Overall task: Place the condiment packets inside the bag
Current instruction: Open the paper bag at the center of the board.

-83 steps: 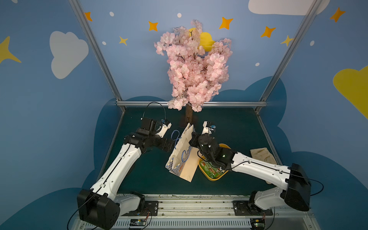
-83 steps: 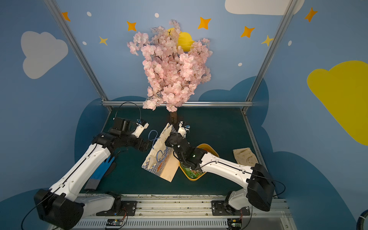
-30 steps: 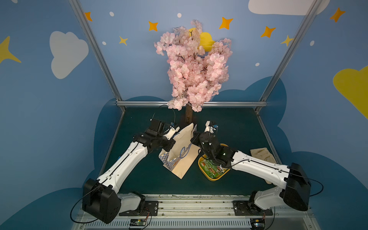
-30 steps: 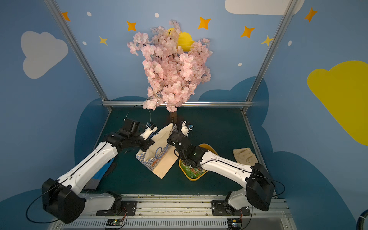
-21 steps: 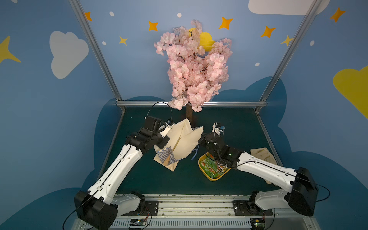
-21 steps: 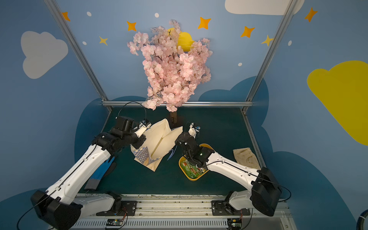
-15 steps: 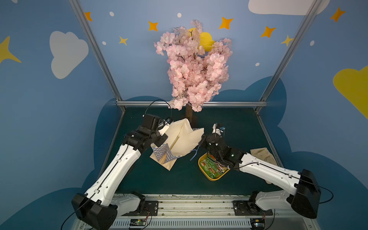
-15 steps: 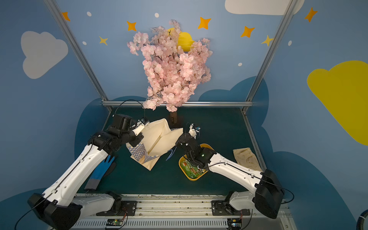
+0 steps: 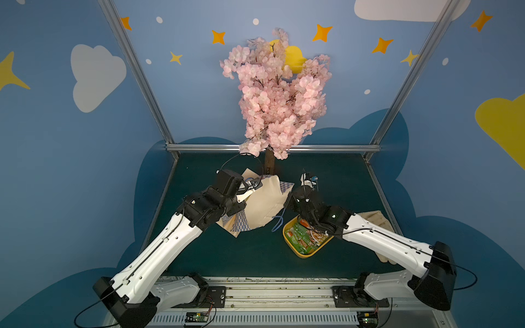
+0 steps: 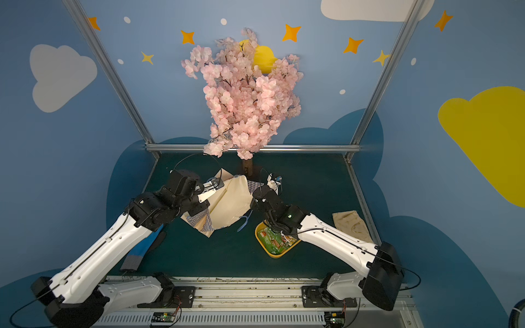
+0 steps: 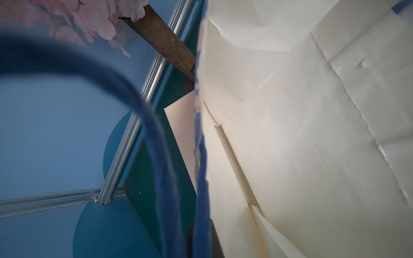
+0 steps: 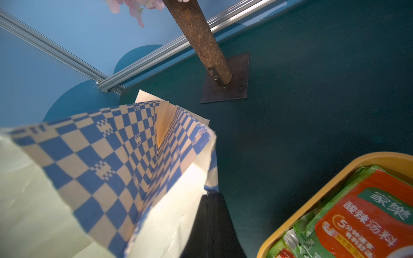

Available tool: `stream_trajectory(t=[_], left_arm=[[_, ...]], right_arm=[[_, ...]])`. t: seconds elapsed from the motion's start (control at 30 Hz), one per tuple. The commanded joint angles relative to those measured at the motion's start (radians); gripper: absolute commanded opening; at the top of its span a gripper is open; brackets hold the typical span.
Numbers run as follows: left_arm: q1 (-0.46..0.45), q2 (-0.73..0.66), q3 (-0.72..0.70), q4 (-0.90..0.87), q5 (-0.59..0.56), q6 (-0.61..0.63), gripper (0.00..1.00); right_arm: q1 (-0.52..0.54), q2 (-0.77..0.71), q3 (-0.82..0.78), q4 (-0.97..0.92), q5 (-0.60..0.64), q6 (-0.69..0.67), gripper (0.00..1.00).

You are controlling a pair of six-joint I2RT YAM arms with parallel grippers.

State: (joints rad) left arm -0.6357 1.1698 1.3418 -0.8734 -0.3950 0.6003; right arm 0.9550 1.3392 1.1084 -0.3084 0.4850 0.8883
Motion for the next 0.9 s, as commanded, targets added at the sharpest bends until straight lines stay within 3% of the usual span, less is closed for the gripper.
stream_trajectory(t=[0.0, 0.1, 0.23, 0.37, 0.47, 0.73, 0.87], left_arm=[[-0.009, -0.008, 0.012, 0.029, -0.101, 0.046, 0.03], [0.034, -0.023, -0.036, 0.105, -0.124, 0.096, 0.03], [0.136, -0.003, -0.036, 0.083, -0.037, 0.043, 0.03], [0.148, 0.021, -0.042, 0.032, 0.068, -0.05, 0.03], [0.149, 0.044, -0.047, 0.041, 0.081, -0.076, 0.03], [0.139, 0.056, 0.006, -0.006, 0.181, -0.143, 0.03], [0.143, 0.074, 0.058, -0.066, 0.25, -0.21, 0.03]], right_arm=[[-0.002, 0.011, 0.031, -0.151, 0.006, -0.039, 0.0], [-0.004, -0.014, 0.024, -0.221, 0.018, -0.037, 0.0], [-0.004, -0.076, -0.043, -0.198, 0.006, -0.047, 0.0], [-0.004, -0.124, -0.089, -0.117, -0.048, -0.055, 0.04], [-0.002, -0.133, -0.072, -0.125, -0.071, -0.059, 0.07], [-0.004, -0.16, -0.041, -0.144, -0.078, -0.116, 0.31], [-0.004, -0.176, -0.019, -0.143, -0.061, -0.139, 0.48]])
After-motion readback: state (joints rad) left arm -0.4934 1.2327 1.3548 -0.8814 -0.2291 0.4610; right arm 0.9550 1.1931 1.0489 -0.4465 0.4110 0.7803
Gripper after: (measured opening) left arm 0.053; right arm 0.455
